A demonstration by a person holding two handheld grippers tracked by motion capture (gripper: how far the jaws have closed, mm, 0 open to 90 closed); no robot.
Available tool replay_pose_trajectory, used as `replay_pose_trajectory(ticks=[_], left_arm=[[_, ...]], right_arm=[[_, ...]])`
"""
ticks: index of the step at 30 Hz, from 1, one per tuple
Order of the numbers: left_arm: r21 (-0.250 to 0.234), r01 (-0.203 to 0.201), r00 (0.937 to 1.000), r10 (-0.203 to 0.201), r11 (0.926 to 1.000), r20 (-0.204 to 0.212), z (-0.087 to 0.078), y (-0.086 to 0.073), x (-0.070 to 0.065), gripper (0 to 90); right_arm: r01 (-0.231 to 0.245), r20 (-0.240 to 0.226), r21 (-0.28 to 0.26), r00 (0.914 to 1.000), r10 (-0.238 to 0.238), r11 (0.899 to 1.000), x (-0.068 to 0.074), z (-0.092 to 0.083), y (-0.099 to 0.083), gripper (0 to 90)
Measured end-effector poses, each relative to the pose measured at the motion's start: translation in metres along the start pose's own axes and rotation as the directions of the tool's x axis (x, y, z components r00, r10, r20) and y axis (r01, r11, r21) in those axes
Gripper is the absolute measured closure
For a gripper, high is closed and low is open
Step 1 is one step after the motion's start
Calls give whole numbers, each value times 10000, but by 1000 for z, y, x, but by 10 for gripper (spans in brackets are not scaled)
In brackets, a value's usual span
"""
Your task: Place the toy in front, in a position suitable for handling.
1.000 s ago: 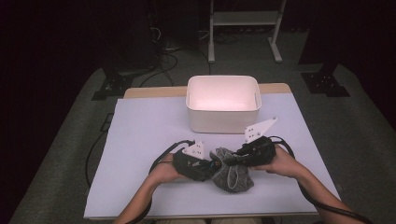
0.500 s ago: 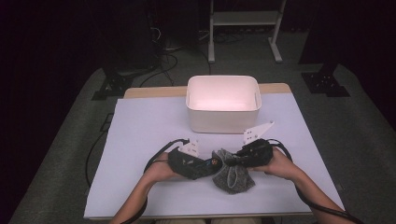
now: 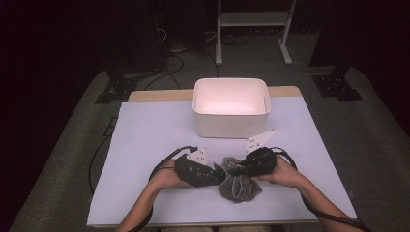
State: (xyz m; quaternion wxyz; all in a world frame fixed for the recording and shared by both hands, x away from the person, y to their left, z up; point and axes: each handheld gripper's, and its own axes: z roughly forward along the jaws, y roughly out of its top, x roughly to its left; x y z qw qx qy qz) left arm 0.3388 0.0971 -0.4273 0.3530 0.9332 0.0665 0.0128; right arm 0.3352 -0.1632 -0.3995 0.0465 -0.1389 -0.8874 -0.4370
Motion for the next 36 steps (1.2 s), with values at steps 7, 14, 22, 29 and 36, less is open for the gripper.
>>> replay_pose_trajectory(ticks=[7, 14, 22, 29, 36], left_arm=[[-160, -632, 9980, 631, 9979, -76, -4, -2, -3, 567], [57, -981, 9952, 981, 9952, 27, -7, 7, 5, 565], [-938, -384, 9990, 406, 9948, 212, -26, 5, 5, 446], [-766, 257, 9990, -227, 9967, 392, -27, -10, 3, 440], [-1078, 717, 9949, -633, 9916, 791, -29, -16, 3, 423]], right_arm=[[143, 19, 275, 9999, -144, 9995, 3, 0, 4, 814], [-58, 34, 93, 10000, 58, 9999, 1, -2, 1, 813], [-71, -258, 16, 9996, 71, 10000, 6, -1, -4, 813], [-4, -339, 163, 9994, 9, 9999, 14, -1, -6, 813], [17, -432, 344, 9991, -2, 9994, 17, -4, -10, 812]])
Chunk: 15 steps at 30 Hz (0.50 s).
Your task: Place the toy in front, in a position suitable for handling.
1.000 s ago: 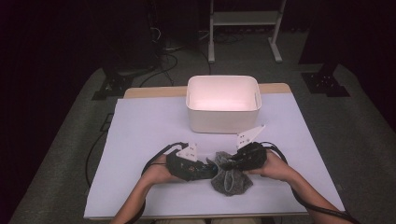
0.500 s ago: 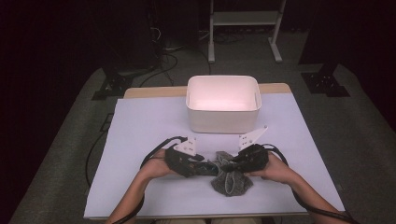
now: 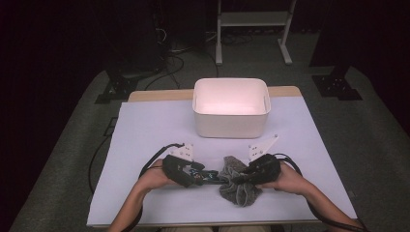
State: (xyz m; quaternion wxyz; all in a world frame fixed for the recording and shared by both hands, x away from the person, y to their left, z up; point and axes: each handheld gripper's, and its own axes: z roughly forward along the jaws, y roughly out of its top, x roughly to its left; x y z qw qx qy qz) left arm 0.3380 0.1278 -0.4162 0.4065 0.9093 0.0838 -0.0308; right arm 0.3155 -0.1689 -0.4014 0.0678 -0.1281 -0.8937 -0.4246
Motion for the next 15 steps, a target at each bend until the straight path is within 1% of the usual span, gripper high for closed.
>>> replay_pose_trajectory(ticks=[2, 4, 6, 9, 10, 11, 12, 13, 15], left_arm=[[88, 4, 10000, -5, 10000, 43, 0, 1, -1, 421], [37, -10, 10000, 10, 10000, 7, 0, 1, -3, 422], [31, -108, 9999, 108, 9999, -59, 0, 0, -5, 422], [-17, -50, 10000, 50, 10000, -84, 0, 0, -7, 423], [43, -126, 9998, 126, 9999, -132, -1, -1, -7, 422], [43, -126, 9998, 126, 9999, -132, -1, -1, -7, 422], [-21, -64, 9999, 64, 10000, -149, -1, -1, -7, 421], [-81, 7, 9999, -9, 10000, -158, -1, -2, -7, 421], [-56, -8, 9998, 7, 10000, -179, 0, -1, -7, 420]], right_arm=[[24, -13, -1, 10000, -24, 10000, 1, 1, -1, 812], [12, -60, -39, 10000, -12, 10000, 3, 2, -3, 812], [-35, -99, -97, 9999, 34, 9999, 3, 1, -5, 812], [-52, -136, -158, 9999, 50, 9999, 4, -1, -6, 812], [-43, -81, -202, 10000, 41, 9998, 5, -7, -7, 812], [-43, -81, -202, 10000, 41, 9998, 5, -7, -7, 812], [-111, 43, -293, 9999, 113, 9995, 5, -15, -10, 812], [-129, 81, -338, 9999, 132, 9993, 5, -18, -10, 812], [-202, 219, -551, 9995, 215, 9983, 4, -28, -13, 813]])
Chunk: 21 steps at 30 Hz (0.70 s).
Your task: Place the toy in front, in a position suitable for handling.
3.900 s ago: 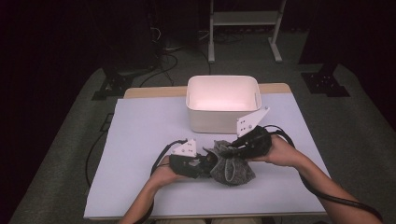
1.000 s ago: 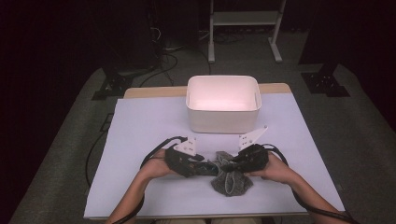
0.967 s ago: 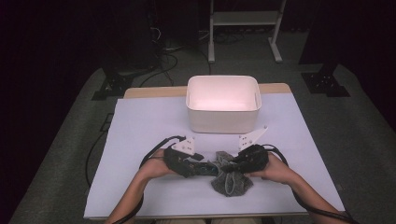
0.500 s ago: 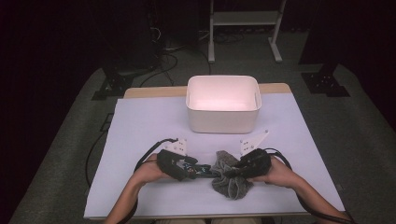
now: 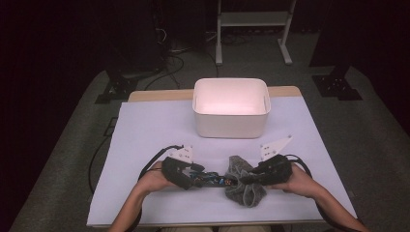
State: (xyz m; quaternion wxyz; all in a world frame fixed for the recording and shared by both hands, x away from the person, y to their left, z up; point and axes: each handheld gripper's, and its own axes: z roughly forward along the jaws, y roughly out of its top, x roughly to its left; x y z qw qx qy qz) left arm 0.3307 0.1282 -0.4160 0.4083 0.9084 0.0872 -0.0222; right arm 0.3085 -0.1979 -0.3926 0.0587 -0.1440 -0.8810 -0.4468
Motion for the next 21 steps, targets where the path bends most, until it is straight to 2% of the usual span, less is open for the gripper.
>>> replay_pose_trajectory(ticks=[2, 7, 12, 17, 21], left_arm=[[37, -40, 10000, 40, 10000, -47, 0, 0, -1, 420], [90, -144, 9998, 145, 9999, -149, 0, 1, -5, 419], [-57, -122, 9997, 120, 9999, -192, 0, -2, -8, 419], [-154, -336, 9986, 329, 9993, -418, 0, -5, -14, 416], [-8, -466, 9982, 466, 9989, -371, 2, -5, -20, 417]], right_arm=[[-130, 140, -149, 9998, 133, 9998, -1, -8, -2, 813], [-234, 794, -94, 9966, 241, 9997, -4, -32, -10, 812], [-568, 1720, 60, 9836, 550, 9984, -11, -59, -25, 812], [-1015, 2343, 571, 9684, 855, 9932, -19, -68, -47, 811], [-1390, 2393, 551, 9632, 1221, 9888, -24, -65, -61, 810]])
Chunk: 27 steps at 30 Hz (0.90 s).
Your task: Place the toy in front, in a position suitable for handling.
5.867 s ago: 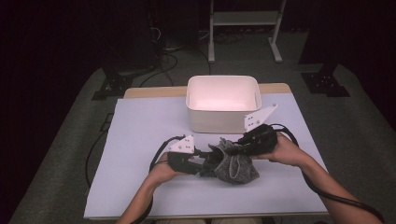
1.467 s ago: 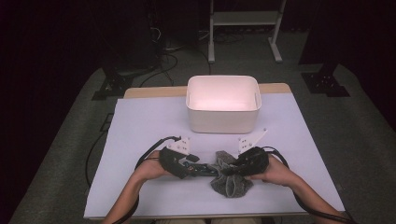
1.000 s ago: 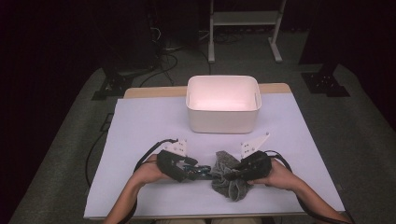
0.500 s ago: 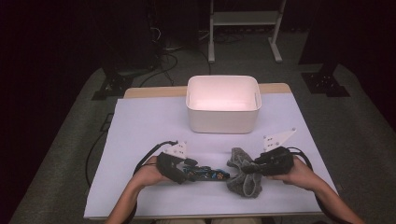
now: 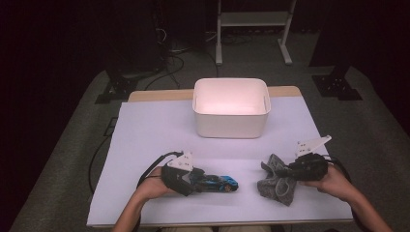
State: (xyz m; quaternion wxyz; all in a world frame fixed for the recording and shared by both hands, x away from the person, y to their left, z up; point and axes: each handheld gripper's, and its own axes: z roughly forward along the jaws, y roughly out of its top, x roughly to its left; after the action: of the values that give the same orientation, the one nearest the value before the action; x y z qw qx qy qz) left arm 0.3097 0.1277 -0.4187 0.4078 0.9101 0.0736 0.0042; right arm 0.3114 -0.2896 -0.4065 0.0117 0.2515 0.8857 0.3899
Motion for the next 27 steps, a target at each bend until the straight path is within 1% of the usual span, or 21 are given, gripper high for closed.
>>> replay_pose_trajectory(ticks=[3, 4, 5, 6, 8, 11, 14, 15, 20, 23, 27], left_arm=[[393, -58, 9997, 49, 9992, 247, 4, -4, -3, 428], [676, -215, 9996, 201, 9975, 219, 7, -6, -6, 415], [387, -243, 9997, 243, 9990, 0, 7, -7, -9, 423], [388, -73, 10000, 76, 9992, -64, 8, -8, -10, 431], [427, -275, 9995, 282, 9987, -151, 8, -8, -11, 423], [538, -342, 9993, 351, 9980, -143, 8, -7, -11, 412], [528, -418, 9990, 426, 9977, -135, 9, -6, -12, 394], [516, -486, 9986, 495, 9975, -161, 10, -6, -12, 380], [478, -531, 9982, 543, 9974, -242, 8, -5, -12, 359], [418, -545, 9979, 558, 9976, -323, 6, -3, -12, 334], [336, -582, 9975, 594, 9977, -371, 3, -2, -12, 310]], right_arm=[[-113, -37, 33, 9999, 113, 9999, -1, 7, -5, 810], [-131, -55, 55, 9999, 132, 9999, -1, 9, -6, 810], [-175, -77, 47, 9998, 175, 9998, -1, 11, -7, 809], [-164, -97, 42, 9998, 164, 9999, -2, 13, -8, 808], [-208, -113, 52, 9997, 208, 9998, -2, 15, -8, 805], [-160, -76, 46, 9998, 160, 9999, -3, 15, -5, 795], [-188, -76, 55, 9998, 188, 9998, -3, 15, -4, 770], [-221, -89, 32, 9997, 221, 9998, -3, 15, -4, 755], [-201, -78, -22, 9998, 201, 9998, -4, 13, -2, 677], [-263, -111, -94, 9996, 262, 9996, -5, 9, 0, 612], [-248, -17, -36, 9997, 248, 9997, -6, 2, 4, 555]])
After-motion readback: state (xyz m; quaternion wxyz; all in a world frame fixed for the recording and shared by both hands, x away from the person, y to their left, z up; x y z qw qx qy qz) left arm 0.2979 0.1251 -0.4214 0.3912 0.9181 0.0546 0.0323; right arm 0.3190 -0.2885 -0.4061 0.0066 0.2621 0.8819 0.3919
